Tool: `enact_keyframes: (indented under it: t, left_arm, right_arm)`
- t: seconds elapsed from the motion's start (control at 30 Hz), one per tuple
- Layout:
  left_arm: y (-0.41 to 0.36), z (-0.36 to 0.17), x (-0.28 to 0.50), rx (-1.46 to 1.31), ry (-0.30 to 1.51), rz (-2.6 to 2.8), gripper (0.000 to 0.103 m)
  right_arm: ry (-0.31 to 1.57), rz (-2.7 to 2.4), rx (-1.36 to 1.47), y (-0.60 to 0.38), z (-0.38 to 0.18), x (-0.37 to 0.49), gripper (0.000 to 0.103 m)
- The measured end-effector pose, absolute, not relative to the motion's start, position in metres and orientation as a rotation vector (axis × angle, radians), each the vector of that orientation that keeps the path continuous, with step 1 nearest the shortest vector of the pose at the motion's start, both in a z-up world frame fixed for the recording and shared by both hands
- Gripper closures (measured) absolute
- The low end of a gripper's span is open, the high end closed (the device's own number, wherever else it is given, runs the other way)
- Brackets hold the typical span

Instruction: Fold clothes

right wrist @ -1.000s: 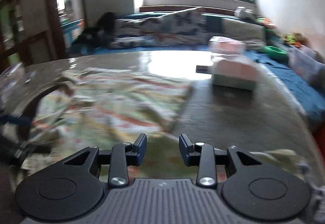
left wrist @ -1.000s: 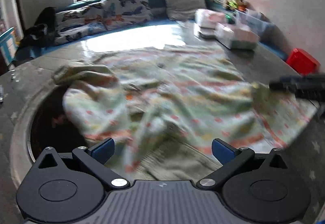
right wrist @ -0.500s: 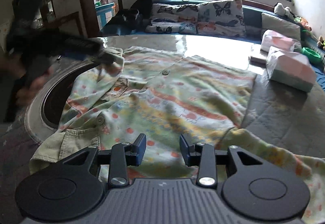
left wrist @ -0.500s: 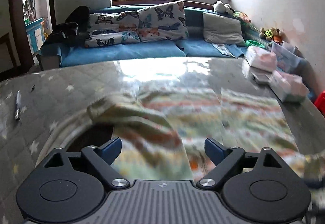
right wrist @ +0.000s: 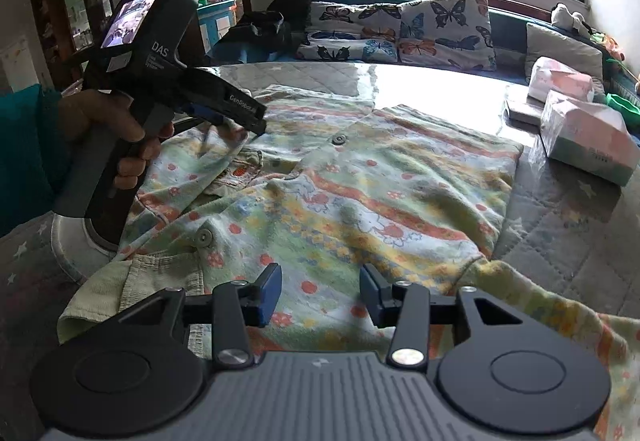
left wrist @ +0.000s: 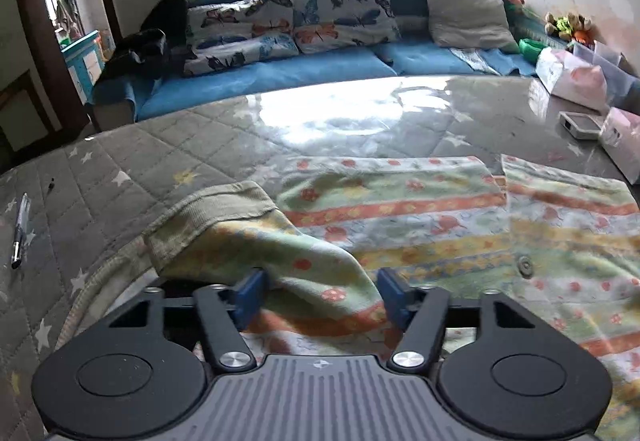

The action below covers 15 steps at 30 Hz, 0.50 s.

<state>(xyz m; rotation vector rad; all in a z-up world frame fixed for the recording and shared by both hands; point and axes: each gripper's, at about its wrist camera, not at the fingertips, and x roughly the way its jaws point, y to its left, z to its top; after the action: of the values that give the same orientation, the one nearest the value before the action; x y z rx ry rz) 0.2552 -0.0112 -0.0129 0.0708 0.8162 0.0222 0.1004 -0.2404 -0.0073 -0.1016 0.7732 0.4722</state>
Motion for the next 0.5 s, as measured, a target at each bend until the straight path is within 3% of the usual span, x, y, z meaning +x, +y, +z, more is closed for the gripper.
enact_keyframes:
  t: [0.07, 0.17, 0.27, 0.5]
  left_arm:
    - [-0.006, -0.01, 0.252, 0.053, 0.805, 0.028, 0.068]
    - [0.003, -0.004, 0.248, 0.016, 0.787, 0.037, 0.084]
    - [0.012, 0.004, 0.238, -0.01, 0.759, 0.044, 0.09]
    - [0.036, 0.027, 0.211, -0.045, 0.685, 0.08, 0.093]
  right_arm:
    - [0.767, 0.475, -0.103, -0.239, -0.006, 0.1, 0.059]
    - [0.758, 0.48, -0.104, -0.236, -0.004, 0.098, 0.058]
    - [0.748, 0.488, -0.109, -0.233, -0.001, 0.095, 0.058]
    - [0.727, 0.515, -0.122, -0.222, 0.007, 0.092, 0.058]
